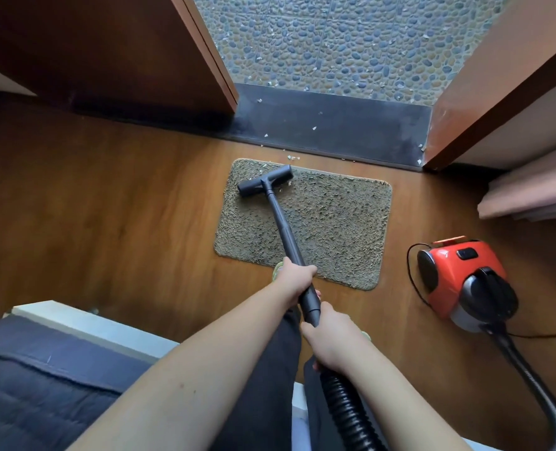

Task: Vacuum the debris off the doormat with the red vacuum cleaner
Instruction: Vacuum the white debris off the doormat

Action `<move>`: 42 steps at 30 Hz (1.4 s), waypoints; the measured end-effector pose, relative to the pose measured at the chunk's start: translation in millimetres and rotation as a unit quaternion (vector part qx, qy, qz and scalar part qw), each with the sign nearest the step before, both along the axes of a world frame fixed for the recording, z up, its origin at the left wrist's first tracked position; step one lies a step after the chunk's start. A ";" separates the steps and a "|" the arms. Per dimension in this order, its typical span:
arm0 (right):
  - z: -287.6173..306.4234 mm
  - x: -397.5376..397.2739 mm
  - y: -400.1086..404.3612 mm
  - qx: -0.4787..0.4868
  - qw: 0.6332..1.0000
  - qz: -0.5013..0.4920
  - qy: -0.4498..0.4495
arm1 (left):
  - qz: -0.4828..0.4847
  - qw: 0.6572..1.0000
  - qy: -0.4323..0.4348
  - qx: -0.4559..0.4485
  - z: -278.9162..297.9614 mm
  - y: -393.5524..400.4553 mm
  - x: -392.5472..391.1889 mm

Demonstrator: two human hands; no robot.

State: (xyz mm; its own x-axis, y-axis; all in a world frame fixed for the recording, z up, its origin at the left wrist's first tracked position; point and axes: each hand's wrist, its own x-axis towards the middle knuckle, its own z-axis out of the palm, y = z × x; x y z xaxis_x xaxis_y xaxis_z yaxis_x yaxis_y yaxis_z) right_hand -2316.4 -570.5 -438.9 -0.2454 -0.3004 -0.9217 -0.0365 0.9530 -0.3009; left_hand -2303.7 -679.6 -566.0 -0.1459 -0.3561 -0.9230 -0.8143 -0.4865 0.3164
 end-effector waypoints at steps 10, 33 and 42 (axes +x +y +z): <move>-19.3 -20.9 -82.5 -0.015 0.999 -0.033 0.002 | 0.004 1.000 0.017 -0.019 -11.9 -80.1 -22.4; -5.5 -4.1 -9.8 0.007 0.999 -0.035 0.003 | 0.018 0.999 0.039 0.011 -2.3 -0.5 -6.2; 0.9 3.9 24.5 0.016 0.999 -0.039 -0.001 | 0.005 0.999 0.025 0.027 5.5 33.6 -0.1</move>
